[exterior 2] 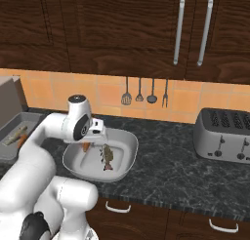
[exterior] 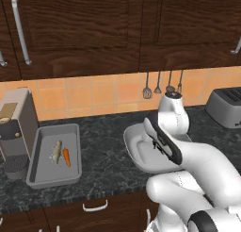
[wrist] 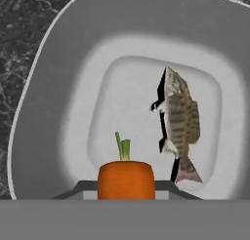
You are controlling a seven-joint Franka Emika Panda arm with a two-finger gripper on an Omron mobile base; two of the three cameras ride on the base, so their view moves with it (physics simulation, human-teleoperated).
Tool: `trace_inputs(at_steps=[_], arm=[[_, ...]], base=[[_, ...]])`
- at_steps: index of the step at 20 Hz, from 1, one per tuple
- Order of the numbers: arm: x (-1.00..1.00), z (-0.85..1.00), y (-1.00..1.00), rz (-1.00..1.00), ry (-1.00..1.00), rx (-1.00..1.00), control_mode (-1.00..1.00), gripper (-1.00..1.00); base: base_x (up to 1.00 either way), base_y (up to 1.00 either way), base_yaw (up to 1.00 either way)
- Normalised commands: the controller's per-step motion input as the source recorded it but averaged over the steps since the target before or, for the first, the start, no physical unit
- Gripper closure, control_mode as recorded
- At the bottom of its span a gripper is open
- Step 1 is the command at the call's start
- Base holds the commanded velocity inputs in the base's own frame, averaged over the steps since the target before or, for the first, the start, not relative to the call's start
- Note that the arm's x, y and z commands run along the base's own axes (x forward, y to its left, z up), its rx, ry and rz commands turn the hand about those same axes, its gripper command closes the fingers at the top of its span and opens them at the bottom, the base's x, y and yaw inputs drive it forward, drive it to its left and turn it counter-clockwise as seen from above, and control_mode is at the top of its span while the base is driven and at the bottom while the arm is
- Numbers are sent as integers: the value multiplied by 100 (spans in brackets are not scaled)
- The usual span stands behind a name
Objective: Place one carrot and one fish in each tupperware on the nearby counter, to pack two identical lunches.
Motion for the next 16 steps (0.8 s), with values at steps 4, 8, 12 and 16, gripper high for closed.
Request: trace_inputs(at_steps=[4,8,12,16], arm=[[22,-78,-1,1,24,0,-100,100],[21,-60,0,1,12,0,-100,100],[27,-47,0,1,14,0,-100,100],[47,-27,0,0,8,0,-100,100]], base=[[0,0,0],[0,0,0],[0,0,0],[0,0,0]])
